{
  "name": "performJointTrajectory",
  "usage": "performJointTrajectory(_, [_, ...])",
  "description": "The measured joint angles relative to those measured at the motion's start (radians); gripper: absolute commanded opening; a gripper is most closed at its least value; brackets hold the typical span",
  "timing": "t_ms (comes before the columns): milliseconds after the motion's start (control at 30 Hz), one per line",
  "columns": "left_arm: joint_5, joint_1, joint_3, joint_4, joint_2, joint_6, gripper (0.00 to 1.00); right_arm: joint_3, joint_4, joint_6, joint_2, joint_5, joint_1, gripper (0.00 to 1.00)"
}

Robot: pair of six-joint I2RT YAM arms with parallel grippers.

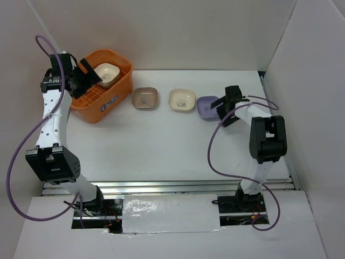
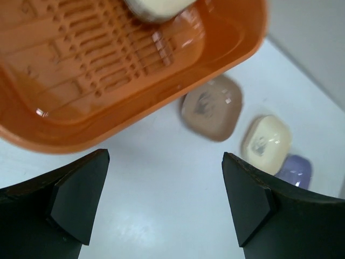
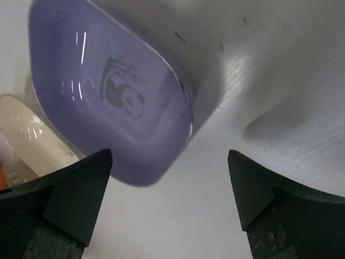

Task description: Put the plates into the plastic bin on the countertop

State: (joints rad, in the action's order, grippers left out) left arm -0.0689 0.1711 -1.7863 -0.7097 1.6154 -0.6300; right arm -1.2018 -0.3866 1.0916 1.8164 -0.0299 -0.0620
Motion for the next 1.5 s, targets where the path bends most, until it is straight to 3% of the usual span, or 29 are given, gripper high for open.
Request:
performJointTrajectory(67, [0.0,-0.001,0.08,-0.022,-0.018,0.018,0.99,-0.036,0.004,0.015,0.043,-0.018,0.002,0.81])
performJointTrajectory(100, [0.002,-0.003,0.115,-0.038,-0.028,0.023,0.99,-0.062,-0.011,0.022,0.069,-0.028,0.002,0.69])
performJointTrajectory(200, [0.007,-0.026,0.148,-0.099,-0.036,0.03,0.99,-0.15,-0.061,0.041,0.145,-0.055,0.003,0.53])
performJointTrajectory(233, [0.012,-0.038,0.144,-0.111,-0.036,0.033,0.99,-0.171,-0.071,0.042,0.164,-0.063,0.003,0.37])
performJointTrajectory(267, [0.014,-0.049,0.137,-0.121,-0.036,0.036,0.99,-0.181,-0.082,0.044,0.174,-0.07,0.003,0.12])
performJointTrajectory(300, [0.019,-0.059,0.127,-0.13,-0.036,0.043,0.99,-0.182,-0.096,0.045,0.177,-0.075,0.003,0.0])
performJointTrajectory(533, [0.064,-0.162,-0.047,-0.208,-0.012,0.106,0.99,-0.178,-0.26,0.087,0.104,-0.205,0.014,0.0])
performJointTrajectory(667, [0.098,-0.361,-0.304,-0.251,0.123,0.169,0.99,-0.258,-0.443,0.025,0.021,-0.408,-0.041,0.0])
performJointTrajectory(767, [0.047,-0.484,-0.356,-0.248,0.202,0.212,0.99,-0.361,-0.486,-0.073,0.001,-0.513,-0.146,0.0])
performJointTrajectory(867, [-0.035,-0.558,-0.365,-0.254,0.277,0.246,0.99,-0.359,-0.471,-0.193,-0.048,-0.509,-0.272,0.0])
performJointTrajectory(1000, [-0.102,-0.616,-0.406,-0.266,0.379,0.288,0.99,-0.261,-0.435,-0.325,-0.179,-0.371,-0.398,0.0])
performJointTrajectory(1167, [-0.106,-0.665,-0.382,-0.274,0.418,0.316,0.86,-0.268,-0.418,-0.395,-0.288,-0.224,-0.426,0.0])
performJointTrajectory(1233, [-0.109,-0.678,-0.352,-0.27,0.418,0.318,0.85,-0.272,-0.396,-0.407,-0.307,-0.172,-0.425,0.0])
performJointTrajectory(1333, [-0.123,-0.682,-0.296,-0.251,0.418,0.307,0.45,-0.271,-0.388,-0.42,-0.314,-0.116,-0.42,0.0])
performJointTrajectory(1367, [-0.131,-0.682,-0.286,-0.25,0.418,0.303,0.09,-0.269,-0.388,-0.421,-0.311,-0.103,-0.417,0.0])
performJointTrajectory(1400, [-0.132,-0.684,-0.285,-0.251,0.418,0.308,0.0,-0.264,-0.387,-0.423,-0.309,-0.097,-0.415,0.08])
performJointTrajectory(1433, [-0.148,-0.684,-0.288,-0.255,0.415,0.311,0.0,-0.257,-0.393,-0.429,-0.308,-0.102,-0.41,0.65])
performJointTrajectory(1467, [-0.152,-0.686,-0.291,-0.26,0.409,0.314,0.0,-0.248,-0.389,-0.42,-0.308,-0.093,-0.401,0.99])
performJointTrajectory(1500, [-0.113,-0.69,-0.297,-0.263,0.404,0.309,0.0,-0.247,-0.388,-0.42,-0.308,-0.08,-0.391,1.0])
